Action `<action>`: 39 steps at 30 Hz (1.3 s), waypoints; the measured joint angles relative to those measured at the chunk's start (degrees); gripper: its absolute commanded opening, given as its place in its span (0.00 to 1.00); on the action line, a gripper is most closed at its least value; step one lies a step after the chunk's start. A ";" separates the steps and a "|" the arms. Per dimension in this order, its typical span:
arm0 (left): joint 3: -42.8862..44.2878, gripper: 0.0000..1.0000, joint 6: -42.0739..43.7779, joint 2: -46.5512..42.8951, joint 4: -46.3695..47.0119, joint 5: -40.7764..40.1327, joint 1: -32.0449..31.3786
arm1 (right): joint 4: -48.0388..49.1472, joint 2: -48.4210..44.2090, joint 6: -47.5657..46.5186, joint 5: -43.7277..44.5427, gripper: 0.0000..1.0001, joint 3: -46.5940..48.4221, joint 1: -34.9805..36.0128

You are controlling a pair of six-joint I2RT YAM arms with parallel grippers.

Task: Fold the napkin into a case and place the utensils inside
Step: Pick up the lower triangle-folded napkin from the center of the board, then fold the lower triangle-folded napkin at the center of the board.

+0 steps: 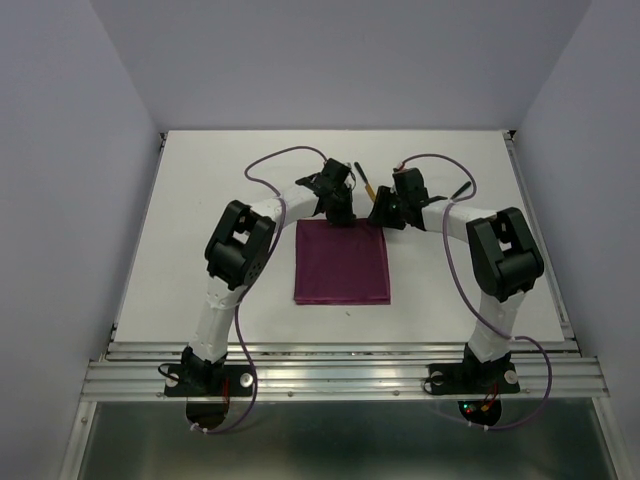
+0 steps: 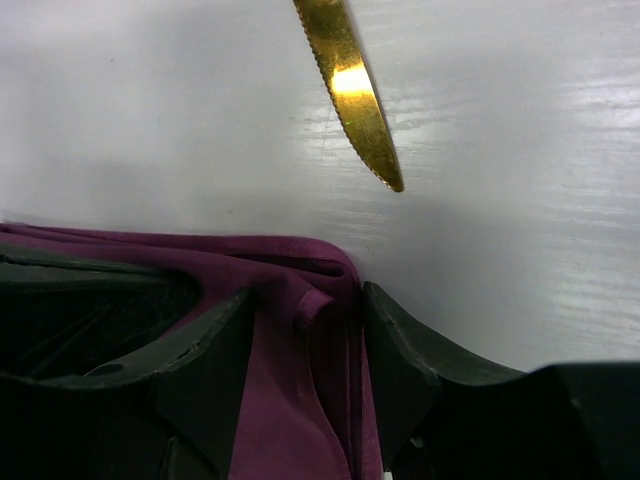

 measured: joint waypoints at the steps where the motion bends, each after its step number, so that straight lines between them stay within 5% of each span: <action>1: 0.00 0.00 -0.02 0.09 0.09 0.13 0.07 | 0.83 0.37 0.02 -0.22 0.50 0.11 0.00; 17: -1.03 0.00 -0.52 1.11 3.39 2.71 0.87 | 1.97 1.05 0.57 -1.53 0.01 0.17 0.02; 39: -6.10 0.00 -1.79 -0.24 10.27 5.22 1.99 | 0.52 -0.90 3.39 -2.38 0.01 4.72 5.79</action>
